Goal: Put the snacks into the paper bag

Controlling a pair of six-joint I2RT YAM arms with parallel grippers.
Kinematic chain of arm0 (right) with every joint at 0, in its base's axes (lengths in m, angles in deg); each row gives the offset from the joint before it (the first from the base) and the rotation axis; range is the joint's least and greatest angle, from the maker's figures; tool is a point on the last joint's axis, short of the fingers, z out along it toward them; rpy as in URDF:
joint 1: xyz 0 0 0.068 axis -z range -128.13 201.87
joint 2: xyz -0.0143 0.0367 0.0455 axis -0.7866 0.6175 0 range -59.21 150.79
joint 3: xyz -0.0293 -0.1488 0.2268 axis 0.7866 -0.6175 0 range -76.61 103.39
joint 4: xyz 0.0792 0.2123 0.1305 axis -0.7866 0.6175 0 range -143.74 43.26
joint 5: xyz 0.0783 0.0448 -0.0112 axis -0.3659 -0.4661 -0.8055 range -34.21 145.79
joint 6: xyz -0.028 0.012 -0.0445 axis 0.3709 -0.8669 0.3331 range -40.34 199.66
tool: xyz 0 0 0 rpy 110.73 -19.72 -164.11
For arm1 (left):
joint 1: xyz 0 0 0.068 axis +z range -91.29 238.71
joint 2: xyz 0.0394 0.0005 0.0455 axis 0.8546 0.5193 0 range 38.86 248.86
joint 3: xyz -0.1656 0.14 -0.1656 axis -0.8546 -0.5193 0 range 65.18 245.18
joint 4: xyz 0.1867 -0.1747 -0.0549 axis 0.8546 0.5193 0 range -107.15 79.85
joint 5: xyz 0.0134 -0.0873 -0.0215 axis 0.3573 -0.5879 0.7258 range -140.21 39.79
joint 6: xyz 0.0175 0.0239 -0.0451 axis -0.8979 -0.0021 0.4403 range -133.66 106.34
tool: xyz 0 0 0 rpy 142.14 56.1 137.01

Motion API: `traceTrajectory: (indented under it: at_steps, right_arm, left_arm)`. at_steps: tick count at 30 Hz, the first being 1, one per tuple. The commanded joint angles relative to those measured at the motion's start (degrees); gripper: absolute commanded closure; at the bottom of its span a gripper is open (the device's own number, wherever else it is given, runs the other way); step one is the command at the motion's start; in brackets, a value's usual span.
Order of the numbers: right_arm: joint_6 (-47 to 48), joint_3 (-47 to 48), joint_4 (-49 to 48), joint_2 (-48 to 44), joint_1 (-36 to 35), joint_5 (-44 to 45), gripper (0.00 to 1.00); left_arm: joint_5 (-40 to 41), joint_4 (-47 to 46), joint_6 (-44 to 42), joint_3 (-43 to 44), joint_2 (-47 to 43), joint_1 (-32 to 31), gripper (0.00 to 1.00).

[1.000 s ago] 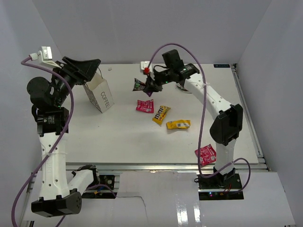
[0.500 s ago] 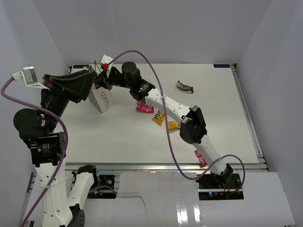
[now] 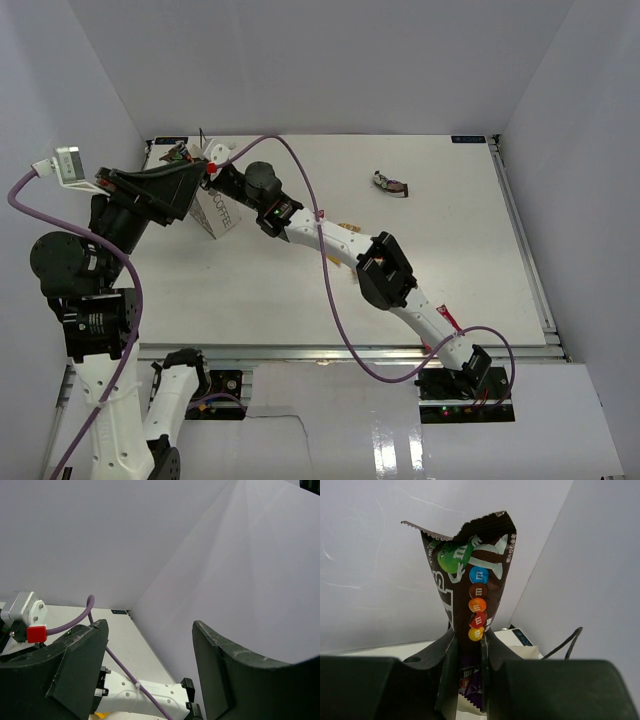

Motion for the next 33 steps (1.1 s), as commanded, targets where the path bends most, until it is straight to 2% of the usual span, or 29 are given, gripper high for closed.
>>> traceTrajectory:
  at_steps: [1,10,14,17,20,33]
  right_arm:
    - [4.0,1.9,-7.6,0.8,0.5,2.9,0.82]
    - [6.8,1.0,-8.2,2.3,0.6,1.4,0.75]
    - [8.3,0.4,-8.7,3.0,0.6,1.5,0.67]
    - [9.3,0.2,-8.6,3.6,0.7,1.9,0.54]
    - [9.9,0.1,-8.6,3.6,0.7,1.9,0.48]
    - [10.1,0.4,-8.2,2.2,1.6,0.5,0.36]
  left_arm:
    - [-0.4,1.9,0.0,0.5,-0.5,-0.1,0.22]
    - [-0.6,4.3,-0.5,1.4,-1.2,0.0,0.21]
    - [-1.1,4.9,-0.4,1.6,-1.3,-0.1,0.21]
    - [-1.3,5.1,-0.2,1.7,-1.4,0.0,0.22]
    - [-1.6,5.3,-0.1,1.7,-1.6,-0.1,0.22]
    - [-2.0,4.5,0.7,1.1,-1.2,-0.1,0.21]
